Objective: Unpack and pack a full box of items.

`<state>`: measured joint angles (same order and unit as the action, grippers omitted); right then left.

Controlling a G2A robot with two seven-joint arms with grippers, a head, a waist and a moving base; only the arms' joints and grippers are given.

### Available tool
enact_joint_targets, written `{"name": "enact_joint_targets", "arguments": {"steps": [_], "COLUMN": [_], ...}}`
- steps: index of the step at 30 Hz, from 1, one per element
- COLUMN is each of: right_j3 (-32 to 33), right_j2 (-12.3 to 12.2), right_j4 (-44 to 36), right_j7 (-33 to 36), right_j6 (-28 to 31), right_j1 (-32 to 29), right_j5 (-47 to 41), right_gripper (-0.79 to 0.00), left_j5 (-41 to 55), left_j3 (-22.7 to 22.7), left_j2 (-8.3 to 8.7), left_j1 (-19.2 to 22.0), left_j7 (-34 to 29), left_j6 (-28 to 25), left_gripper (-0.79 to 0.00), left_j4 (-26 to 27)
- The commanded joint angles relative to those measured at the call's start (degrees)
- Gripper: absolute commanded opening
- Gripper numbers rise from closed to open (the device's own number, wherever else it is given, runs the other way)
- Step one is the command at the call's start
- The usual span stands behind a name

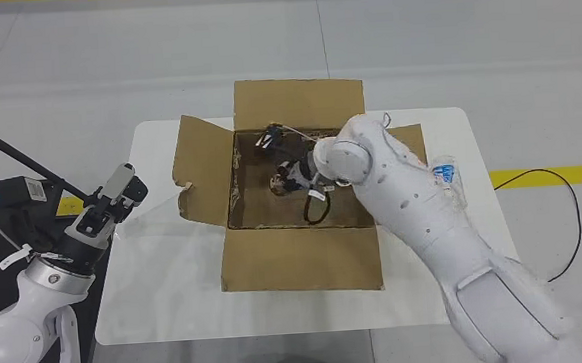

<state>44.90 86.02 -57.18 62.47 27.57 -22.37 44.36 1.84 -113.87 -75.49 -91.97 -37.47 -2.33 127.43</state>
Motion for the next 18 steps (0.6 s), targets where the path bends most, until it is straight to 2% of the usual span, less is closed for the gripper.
{"name": "enact_joint_targets", "arguments": {"steps": [1, 4, 7, 13, 18], "right_j3": [4.65, 11.24, 16.36, 25.14, 35.00], "right_j2": [-2.53, -5.47, -7.30, -9.51, -11.02], "right_j4": [-11.86, -26.73, -37.96, -53.95, -67.15], "right_j7": [3.38, 8.00, 10.41, 13.21, 15.00], "right_j6": [-1.36, -2.33, -4.00, -10.36, -13.75], "right_j1": [-5.69, -14.20, -20.91, -29.70, -38.07], "right_j5": [1.85, 4.02, 6.19, 12.88, 14.97], "right_gripper": [-0.785, -0.785, -0.785, -0.785, -0.785], "left_j5": [0.00, 0.00, 0.00, 0.00, 0.00], "left_j3": [0.00, 0.00, 0.00, 0.00, 0.00], "left_j2": [0.00, 0.00, 0.00, 0.00, 0.00], "left_j1": [0.00, 0.00, 0.00, 0.00, 0.00], "left_j7": [0.00, 0.00, 0.00, 0.00, 0.00], "left_j6": [0.00, 0.00, 0.00, 0.00, 0.00], "left_gripper": [0.000, 0.000, 0.000, 0.000, 0.000], "left_j4": [0.00, 0.00, 0.00, 0.00, 0.00]}}
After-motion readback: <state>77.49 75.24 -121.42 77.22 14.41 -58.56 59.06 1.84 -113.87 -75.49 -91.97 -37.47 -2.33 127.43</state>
